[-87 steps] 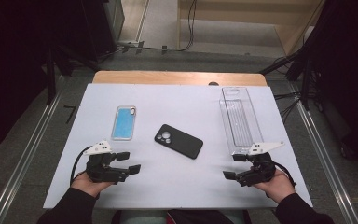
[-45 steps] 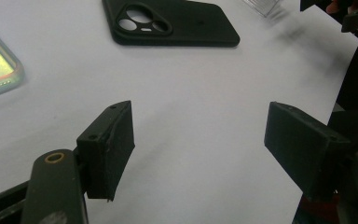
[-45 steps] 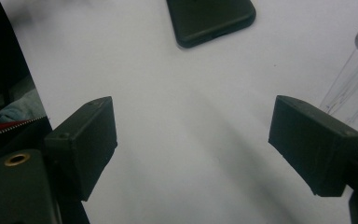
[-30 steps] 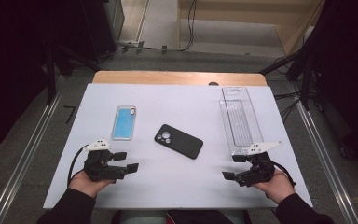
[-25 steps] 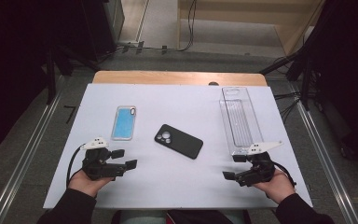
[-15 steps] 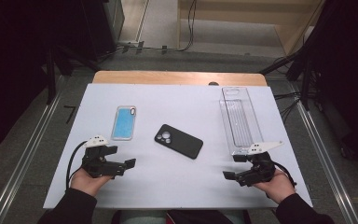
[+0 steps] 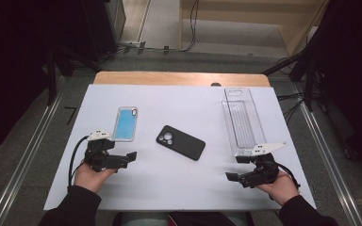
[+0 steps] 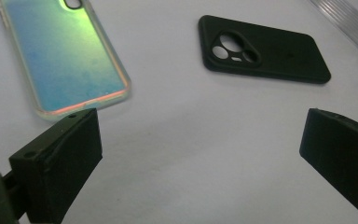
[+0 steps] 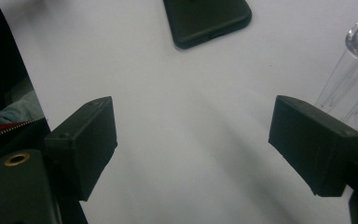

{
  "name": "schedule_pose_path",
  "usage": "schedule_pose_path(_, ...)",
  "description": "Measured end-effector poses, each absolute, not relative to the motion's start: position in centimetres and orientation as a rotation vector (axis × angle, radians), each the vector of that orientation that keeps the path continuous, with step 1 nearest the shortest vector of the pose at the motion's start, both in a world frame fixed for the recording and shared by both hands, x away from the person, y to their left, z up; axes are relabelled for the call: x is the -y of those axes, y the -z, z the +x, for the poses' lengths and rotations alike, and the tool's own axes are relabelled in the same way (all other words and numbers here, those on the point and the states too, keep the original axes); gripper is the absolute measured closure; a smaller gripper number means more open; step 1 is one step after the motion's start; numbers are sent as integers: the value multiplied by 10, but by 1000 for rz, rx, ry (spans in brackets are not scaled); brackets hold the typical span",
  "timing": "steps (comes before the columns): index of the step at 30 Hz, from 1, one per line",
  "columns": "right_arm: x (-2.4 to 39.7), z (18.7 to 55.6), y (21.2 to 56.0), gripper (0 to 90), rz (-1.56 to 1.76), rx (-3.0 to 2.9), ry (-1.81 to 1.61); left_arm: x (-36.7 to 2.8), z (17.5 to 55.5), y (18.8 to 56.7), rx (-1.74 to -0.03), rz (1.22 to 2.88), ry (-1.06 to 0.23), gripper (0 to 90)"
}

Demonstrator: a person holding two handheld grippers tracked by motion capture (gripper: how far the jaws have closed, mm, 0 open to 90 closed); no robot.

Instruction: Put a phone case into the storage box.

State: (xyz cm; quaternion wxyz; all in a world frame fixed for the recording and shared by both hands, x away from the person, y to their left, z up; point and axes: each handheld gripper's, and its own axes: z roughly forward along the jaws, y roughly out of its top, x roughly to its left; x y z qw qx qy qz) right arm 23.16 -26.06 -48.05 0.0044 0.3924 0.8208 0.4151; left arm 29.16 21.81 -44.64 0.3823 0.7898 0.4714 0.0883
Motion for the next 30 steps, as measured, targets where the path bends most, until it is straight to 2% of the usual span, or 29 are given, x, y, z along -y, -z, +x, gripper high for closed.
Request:
schedule_pose_path(8,261,232,481,134,1230,-2571,-1302,-217,303,443,-1221,1971,-221,0)
schedule_pose_path(30,261,231,480,134,1225,-2571,-1307,-216,337,439,-1315,1937,-325,0)
